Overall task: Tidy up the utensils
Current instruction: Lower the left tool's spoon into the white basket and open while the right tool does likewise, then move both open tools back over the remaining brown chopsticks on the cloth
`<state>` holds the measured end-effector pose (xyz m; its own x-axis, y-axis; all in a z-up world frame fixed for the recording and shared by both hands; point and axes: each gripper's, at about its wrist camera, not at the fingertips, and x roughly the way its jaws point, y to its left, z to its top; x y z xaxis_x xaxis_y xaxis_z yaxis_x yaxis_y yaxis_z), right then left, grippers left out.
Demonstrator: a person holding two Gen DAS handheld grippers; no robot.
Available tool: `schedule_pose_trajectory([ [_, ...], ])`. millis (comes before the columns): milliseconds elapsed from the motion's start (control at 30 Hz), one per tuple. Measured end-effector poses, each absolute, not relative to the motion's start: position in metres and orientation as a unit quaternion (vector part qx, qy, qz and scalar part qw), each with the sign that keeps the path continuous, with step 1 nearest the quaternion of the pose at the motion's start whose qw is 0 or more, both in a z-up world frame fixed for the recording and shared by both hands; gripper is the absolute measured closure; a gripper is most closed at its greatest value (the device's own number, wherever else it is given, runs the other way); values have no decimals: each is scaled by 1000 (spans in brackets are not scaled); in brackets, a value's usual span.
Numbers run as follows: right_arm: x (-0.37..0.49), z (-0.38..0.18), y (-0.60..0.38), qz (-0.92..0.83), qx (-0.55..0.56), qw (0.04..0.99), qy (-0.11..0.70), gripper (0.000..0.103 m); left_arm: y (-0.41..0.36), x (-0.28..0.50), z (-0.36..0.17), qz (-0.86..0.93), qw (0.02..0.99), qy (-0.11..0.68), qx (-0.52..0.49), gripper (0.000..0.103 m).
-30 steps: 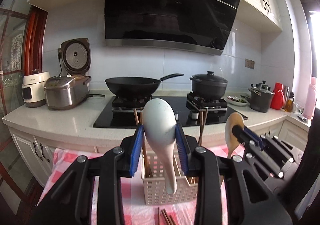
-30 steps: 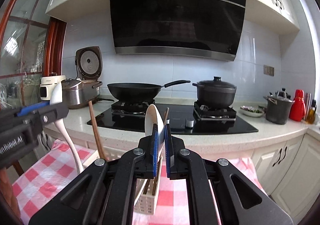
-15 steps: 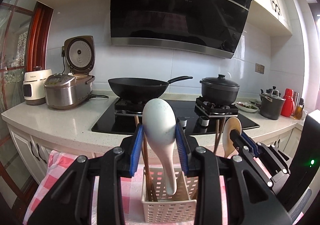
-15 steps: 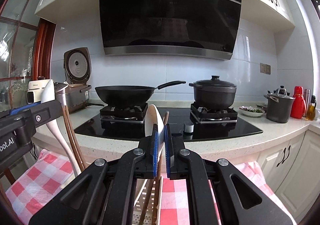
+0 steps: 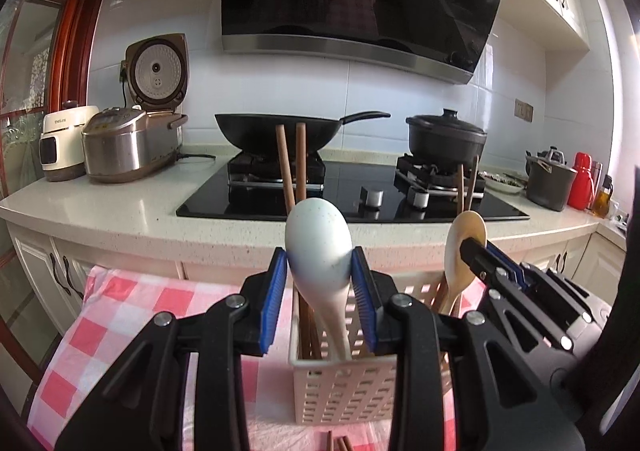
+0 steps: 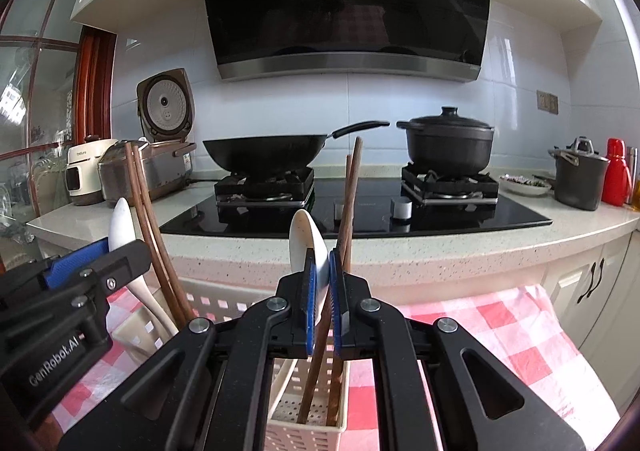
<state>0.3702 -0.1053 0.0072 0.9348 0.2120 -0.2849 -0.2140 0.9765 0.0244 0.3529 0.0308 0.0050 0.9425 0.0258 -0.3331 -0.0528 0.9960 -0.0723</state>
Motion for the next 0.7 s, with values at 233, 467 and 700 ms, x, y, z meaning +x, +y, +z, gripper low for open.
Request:
schedule_pose_trajectory([
  [233,360,21,-114,112,3,984,141,85,41,340,7,27,985,166,-42,56],
  [467,332,36,-134,123,31,982,140,80,49,306,15,30,986,159,-48,29],
  [700,295,19,-148,149,54,966,202,80,49,263,6,24,980,187,-64,19],
])
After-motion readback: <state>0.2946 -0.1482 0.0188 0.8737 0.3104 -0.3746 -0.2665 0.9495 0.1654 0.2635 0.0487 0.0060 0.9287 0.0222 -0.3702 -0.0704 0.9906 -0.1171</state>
